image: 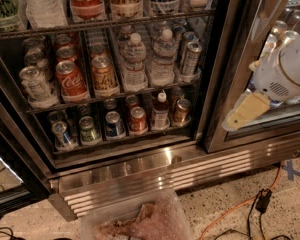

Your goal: Pick redbull can from middle shelf of fridge

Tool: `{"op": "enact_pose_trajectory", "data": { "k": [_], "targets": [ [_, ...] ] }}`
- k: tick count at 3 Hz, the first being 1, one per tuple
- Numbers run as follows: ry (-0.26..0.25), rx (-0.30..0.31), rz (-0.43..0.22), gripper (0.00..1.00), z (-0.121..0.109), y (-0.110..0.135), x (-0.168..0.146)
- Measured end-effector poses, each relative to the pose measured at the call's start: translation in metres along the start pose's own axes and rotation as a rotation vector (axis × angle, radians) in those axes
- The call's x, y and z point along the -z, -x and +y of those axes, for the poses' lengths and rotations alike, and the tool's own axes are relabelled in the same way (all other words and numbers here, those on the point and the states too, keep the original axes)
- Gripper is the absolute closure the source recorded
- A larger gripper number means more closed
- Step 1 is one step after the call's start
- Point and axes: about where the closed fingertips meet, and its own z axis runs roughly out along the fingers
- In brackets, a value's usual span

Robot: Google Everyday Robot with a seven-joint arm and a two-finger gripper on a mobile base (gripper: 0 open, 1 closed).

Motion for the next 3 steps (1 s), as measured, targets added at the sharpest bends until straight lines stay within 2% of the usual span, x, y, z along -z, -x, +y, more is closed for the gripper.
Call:
{"op": "enact_pose_trajectory", "data": {
  "k": [3],
  "targets": [
    [-0.046, 0.023, -0.024, 0.0, -0.0048, 0.0098, -0.0053]
  ]
}}
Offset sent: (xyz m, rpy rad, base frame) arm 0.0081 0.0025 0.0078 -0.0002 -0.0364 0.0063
